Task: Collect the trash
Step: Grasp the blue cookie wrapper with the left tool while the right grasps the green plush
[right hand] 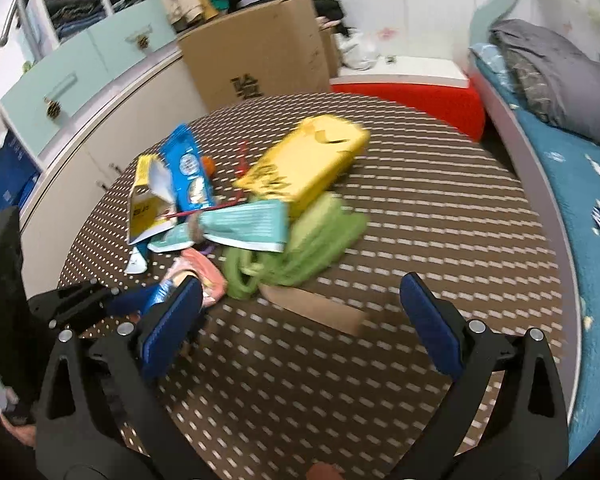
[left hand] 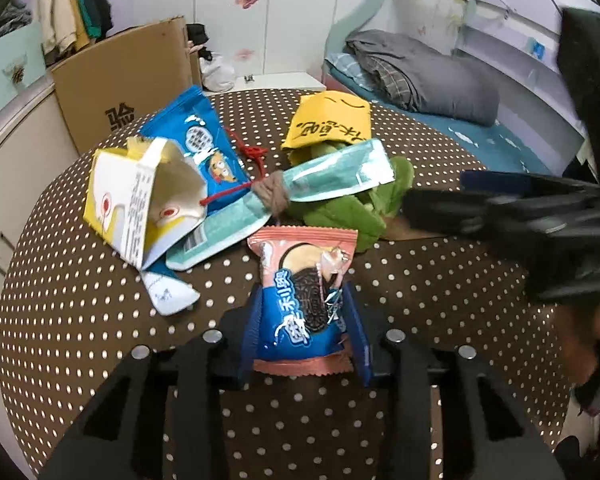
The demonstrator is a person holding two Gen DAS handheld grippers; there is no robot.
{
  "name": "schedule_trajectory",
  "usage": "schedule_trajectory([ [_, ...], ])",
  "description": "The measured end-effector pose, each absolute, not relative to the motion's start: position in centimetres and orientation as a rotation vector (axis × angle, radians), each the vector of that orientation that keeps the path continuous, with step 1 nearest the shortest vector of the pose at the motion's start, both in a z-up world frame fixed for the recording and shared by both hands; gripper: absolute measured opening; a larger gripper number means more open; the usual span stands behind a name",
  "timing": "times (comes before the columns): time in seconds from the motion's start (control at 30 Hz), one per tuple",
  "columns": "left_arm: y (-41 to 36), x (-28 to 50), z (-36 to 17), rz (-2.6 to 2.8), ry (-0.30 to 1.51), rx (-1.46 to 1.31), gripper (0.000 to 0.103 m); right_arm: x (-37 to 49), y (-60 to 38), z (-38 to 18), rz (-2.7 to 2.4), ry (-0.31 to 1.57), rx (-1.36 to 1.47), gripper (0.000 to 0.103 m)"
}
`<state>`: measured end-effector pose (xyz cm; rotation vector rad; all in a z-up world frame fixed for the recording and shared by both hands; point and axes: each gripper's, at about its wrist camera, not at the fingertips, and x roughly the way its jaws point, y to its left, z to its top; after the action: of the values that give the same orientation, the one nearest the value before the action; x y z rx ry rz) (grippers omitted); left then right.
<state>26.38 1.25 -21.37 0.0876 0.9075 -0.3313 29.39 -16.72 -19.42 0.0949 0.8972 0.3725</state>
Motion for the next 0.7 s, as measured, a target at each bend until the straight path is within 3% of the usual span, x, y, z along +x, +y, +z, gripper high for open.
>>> schedule_trajectory([
  [0.1,1.7,25.9,-21.4,-0.313,0.908,0.052,0.037,30.4,-14.8,-20.4,0.369,0.890,0.047,0.091],
  [0.23,2.2,25.5,-21.3,-0.294,0.910,0.015,0.037,30.4,-13.9,-21.4,0.355,0.901,-0.040,0.033],
  [0.27,2.2,25.4,-21.3,-0.294,0.910,0.008,0.036,30.2,-14.2,-21.4,0.365,0.903,-0.039,0.027],
  [0.37,2.3,25.0,-21.2,-0.291,0.910,0.001,0.036,29.5,-16.0,-21.5,0.374,0.911,-0.016,0.023],
  [0.7,-0.1,24.7,-20.2,-0.344,0.904,-0.032,0.034,26.2,-24.0,-18.5,0.341,0.842,0.060,0.022],
])
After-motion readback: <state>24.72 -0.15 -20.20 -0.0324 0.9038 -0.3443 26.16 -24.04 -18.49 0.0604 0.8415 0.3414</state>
